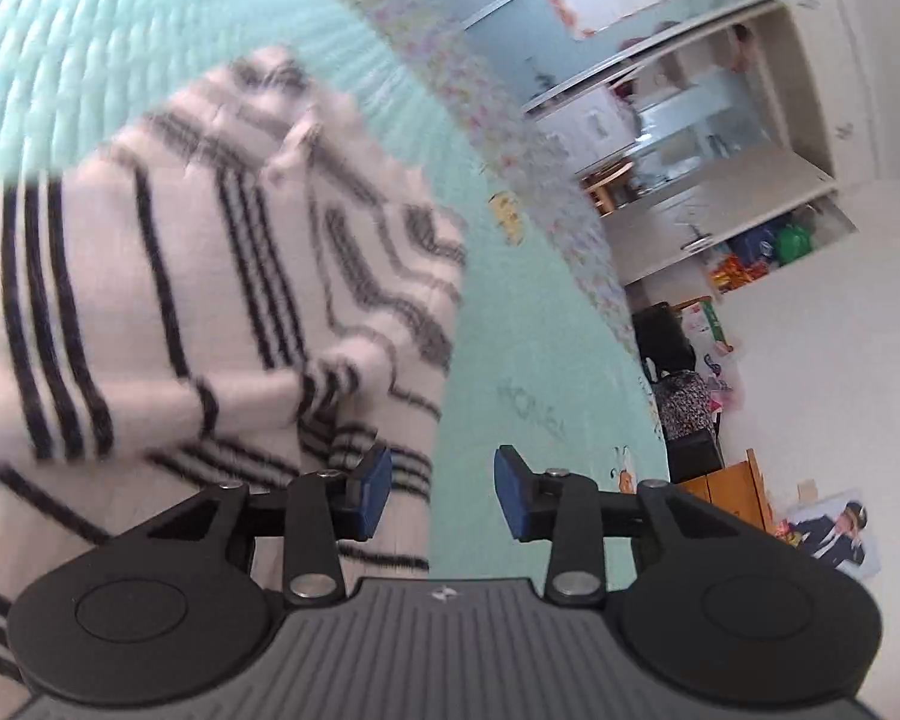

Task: Fold clothes
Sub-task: 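Open the left gripper and lift both grippers off the sweater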

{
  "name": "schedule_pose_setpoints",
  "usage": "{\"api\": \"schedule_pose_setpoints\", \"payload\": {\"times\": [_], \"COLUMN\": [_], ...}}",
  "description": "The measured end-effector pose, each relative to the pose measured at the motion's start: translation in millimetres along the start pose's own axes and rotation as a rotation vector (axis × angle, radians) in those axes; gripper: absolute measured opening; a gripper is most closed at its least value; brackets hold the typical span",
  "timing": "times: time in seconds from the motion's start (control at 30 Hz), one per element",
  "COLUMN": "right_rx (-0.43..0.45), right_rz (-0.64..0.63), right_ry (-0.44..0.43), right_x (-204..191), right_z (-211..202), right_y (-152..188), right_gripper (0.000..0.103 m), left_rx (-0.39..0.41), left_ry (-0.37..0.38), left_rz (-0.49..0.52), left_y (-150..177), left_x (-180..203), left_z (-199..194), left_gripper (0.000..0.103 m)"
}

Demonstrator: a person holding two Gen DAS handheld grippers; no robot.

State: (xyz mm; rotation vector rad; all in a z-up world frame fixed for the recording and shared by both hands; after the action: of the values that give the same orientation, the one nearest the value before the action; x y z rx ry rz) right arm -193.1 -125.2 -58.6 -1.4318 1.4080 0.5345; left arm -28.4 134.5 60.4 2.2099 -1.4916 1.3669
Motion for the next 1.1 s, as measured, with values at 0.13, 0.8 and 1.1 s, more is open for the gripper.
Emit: {"api": "schedule_pose_setpoints", "payload": {"times": [0.13, 0.8, 1.1], "right_rx": [-0.010, 0.269, 0.251], "right_rz": [-0.201, 0.057, 0.150], "right_ry": [0.092, -0.249, -0.541], "right_x": [-37, 10, 71], "right_z": [-2, 11, 51], "right_y": [0, -185, -199], "right_gripper": [0.032, 0.061, 0.073], "left_rx": [0.107, 0.054, -0.044], "left_ry": [-0.069, -0.335, -0.338], "left_rz": [0.119, 0.339, 0.417], "left_y": [-21, -98, -103], "left_x": [11, -36, -51], "left_z": [-24, 5, 9], "left_gripper": [0.039, 0.044, 0.049]}}
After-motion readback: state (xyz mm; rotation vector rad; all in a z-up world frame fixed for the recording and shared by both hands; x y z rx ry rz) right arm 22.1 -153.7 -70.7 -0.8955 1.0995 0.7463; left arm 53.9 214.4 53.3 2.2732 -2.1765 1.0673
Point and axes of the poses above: each gripper's, at about its wrist camera, not at the fingertips, and z roughly the way its jaws point, x to its right, y to its underside, the point moved 2 cm from there along z, roughly the way its jaws point, and after that the axes turned 9 degrees about -x, right-handed, at the moved point
